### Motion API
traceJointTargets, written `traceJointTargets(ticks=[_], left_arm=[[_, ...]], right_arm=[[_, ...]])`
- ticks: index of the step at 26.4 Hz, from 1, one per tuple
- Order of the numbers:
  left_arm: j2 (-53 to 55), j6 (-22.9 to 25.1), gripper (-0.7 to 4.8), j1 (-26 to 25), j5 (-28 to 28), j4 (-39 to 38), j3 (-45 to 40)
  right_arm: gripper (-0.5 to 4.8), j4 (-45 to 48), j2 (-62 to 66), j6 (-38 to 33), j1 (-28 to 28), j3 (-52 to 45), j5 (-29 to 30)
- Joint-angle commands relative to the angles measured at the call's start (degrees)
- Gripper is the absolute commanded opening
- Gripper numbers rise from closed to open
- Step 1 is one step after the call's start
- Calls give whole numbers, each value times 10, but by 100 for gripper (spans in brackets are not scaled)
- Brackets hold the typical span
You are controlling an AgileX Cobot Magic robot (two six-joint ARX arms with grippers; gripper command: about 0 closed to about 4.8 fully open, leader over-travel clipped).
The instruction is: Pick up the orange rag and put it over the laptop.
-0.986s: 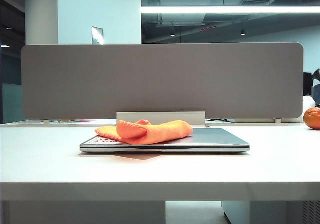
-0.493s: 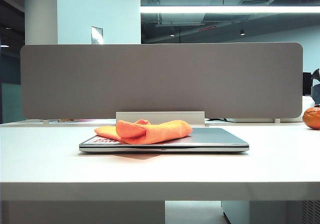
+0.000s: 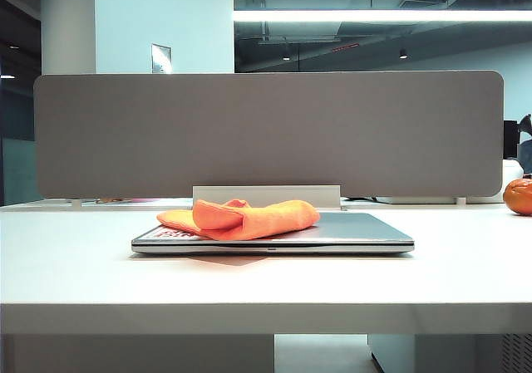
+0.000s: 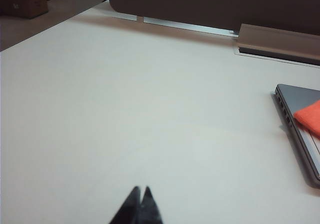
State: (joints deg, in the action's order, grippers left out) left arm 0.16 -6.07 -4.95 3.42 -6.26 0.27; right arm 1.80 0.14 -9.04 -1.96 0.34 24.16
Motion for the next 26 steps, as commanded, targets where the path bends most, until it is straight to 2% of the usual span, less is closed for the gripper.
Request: traceJointTargets(ticks=[1,12,15,18,20,21,23,26], left_arm=[[1,0,-6,-1,-2,7,2],[1,0,-6,-1,-2,7,2],[1,0,-6,-1,-2,7,2],[1,0,-6,-1,-2,7,2],[1,0,-6,-1,-2,7,2],[1,0,-6,-1,-2,7,2],[1,0,-6,-1,-2,7,2],[1,0,-6,-1,-2,7,2]], right_arm=[[-5,6,-1,-1,0,-2,0],[-5,5,-1,3,0,-2,0],[-5,6,-1,51,0,-2,-5],[-5,1,-1,56,0,-3,-51],[-5,-9,-1,47,0,-3,-97],[-5,-15,-2,36,-1,-3,-143],[-5,-33,-2,26,-1,-3,-199],[-5,-52,-2,13,-1,-3,-248]])
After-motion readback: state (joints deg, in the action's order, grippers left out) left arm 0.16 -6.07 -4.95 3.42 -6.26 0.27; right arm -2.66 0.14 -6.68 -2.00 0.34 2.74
